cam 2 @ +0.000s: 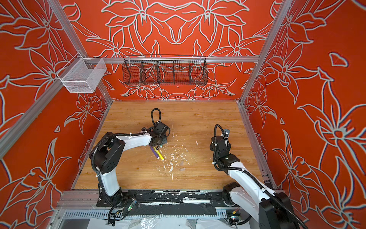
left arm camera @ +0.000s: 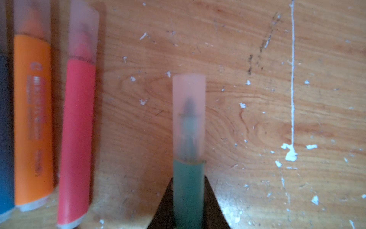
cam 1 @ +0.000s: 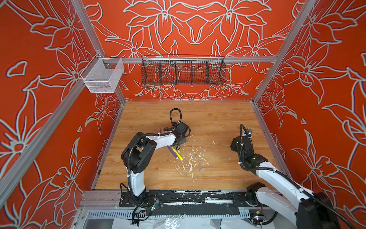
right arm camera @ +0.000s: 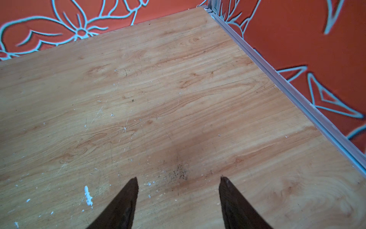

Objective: Insert the pens into the pen caps
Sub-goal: 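Lay the capped green marker beside the pink marker and open the left gripper, then lower the left gripper onto the yellow marker and close on it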

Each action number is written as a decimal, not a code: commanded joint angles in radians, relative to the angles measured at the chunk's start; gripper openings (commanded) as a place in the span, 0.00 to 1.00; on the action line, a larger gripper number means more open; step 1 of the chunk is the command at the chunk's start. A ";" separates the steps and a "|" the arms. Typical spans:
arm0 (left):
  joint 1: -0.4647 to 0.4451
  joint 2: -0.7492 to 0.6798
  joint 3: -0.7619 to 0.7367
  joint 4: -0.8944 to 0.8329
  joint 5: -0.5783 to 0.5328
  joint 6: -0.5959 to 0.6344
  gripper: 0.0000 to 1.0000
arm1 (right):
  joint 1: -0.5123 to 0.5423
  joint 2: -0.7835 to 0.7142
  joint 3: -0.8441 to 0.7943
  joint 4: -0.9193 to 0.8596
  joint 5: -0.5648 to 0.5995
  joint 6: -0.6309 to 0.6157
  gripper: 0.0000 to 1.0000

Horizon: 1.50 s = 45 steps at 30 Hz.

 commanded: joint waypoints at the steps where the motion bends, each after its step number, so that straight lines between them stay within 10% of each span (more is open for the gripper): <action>1: 0.000 -0.056 0.024 -0.075 -0.046 -0.003 0.27 | -0.005 -0.013 -0.011 0.022 -0.013 -0.006 0.67; 18: -0.247 -0.561 -0.257 -0.248 -0.216 -0.310 0.37 | -0.005 -0.001 -0.007 0.022 -0.028 -0.010 0.66; 45: -0.382 -0.231 -0.201 -0.233 -0.222 -0.476 0.25 | -0.005 -0.004 -0.008 0.022 -0.036 -0.014 0.66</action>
